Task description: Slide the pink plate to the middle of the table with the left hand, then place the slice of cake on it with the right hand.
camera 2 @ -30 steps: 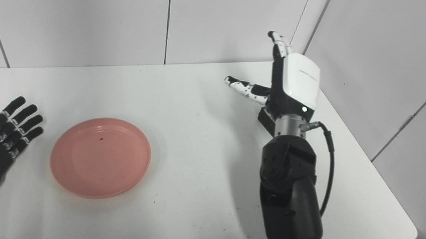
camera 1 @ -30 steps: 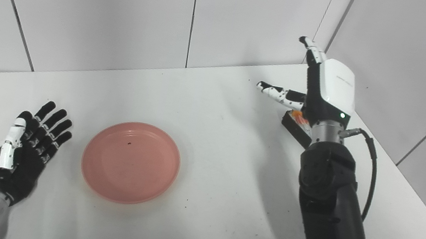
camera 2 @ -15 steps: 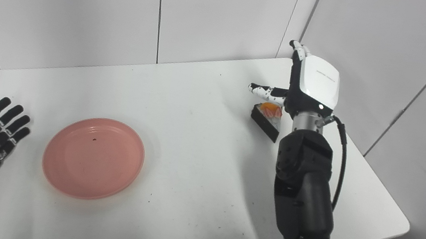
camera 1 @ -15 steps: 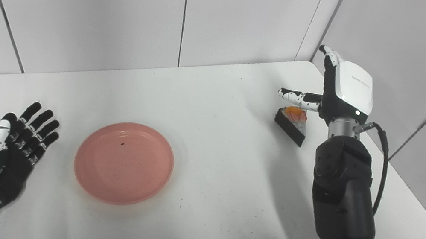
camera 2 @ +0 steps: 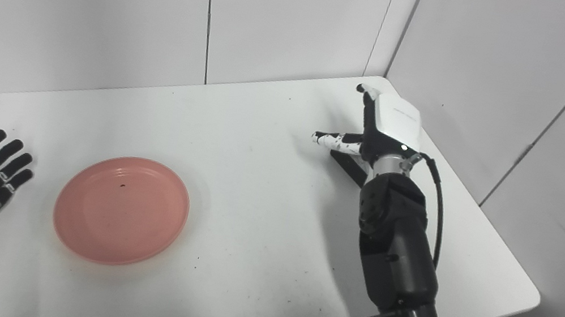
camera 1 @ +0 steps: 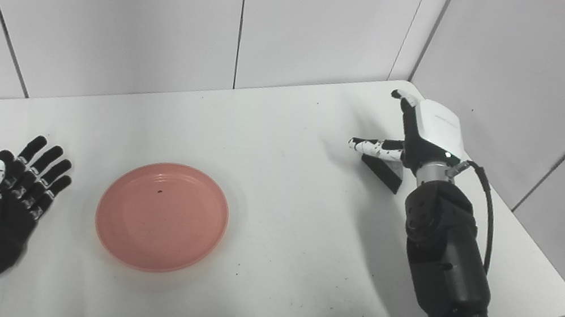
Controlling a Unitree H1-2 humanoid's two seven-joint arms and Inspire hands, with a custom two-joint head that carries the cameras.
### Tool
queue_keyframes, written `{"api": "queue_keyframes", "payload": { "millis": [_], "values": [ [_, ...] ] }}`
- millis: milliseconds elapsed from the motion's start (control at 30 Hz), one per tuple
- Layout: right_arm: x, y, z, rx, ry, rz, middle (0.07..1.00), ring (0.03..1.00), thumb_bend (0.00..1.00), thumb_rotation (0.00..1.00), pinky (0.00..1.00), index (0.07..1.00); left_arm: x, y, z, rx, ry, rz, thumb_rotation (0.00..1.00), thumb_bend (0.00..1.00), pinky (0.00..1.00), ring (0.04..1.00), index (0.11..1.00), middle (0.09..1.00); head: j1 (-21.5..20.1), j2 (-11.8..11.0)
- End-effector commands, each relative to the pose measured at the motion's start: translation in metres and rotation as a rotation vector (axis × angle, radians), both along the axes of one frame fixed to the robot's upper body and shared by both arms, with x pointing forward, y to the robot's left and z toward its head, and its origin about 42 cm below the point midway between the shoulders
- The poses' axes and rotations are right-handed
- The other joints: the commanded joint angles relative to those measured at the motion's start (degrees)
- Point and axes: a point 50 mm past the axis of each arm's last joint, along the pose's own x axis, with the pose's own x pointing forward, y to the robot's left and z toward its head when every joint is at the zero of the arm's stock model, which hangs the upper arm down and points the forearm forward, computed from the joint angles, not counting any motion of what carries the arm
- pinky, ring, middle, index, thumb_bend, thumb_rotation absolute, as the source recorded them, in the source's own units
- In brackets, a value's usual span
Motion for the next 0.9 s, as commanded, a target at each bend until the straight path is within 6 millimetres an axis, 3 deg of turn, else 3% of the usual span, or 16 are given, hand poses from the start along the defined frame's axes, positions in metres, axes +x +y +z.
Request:
{"api": "queue_keyframes", "payload": {
  "millis": [0,400,867],
  "values": [
    [0.010,-0.009,0.027,-0.056,-0.078,0.000,0.868,0.799,0.86,0.51,0.60,0.846,-0.011,0.009,-0.024,0.042,0.129,0.018,1.00,0.34,0.95,0.919,0.928,0.932,0.0,0.3],
    [0.028,-0.019,0.020,-0.067,-0.031,-0.011,0.867,0.791,0.87,0.51,0.59,0.832,-0.012,0.012,-0.023,0.040,0.125,0.013,1.00,0.34,0.95,0.921,0.925,0.933,-0.2,0.8],
    [0.027,-0.036,0.017,-0.070,0.016,-0.047,0.880,0.819,0.87,0.49,0.62,0.837,-0.013,0.015,-0.020,0.042,0.128,0.010,1.00,0.35,0.95,0.923,0.930,0.937,-0.3,1.9]
  ]
}}
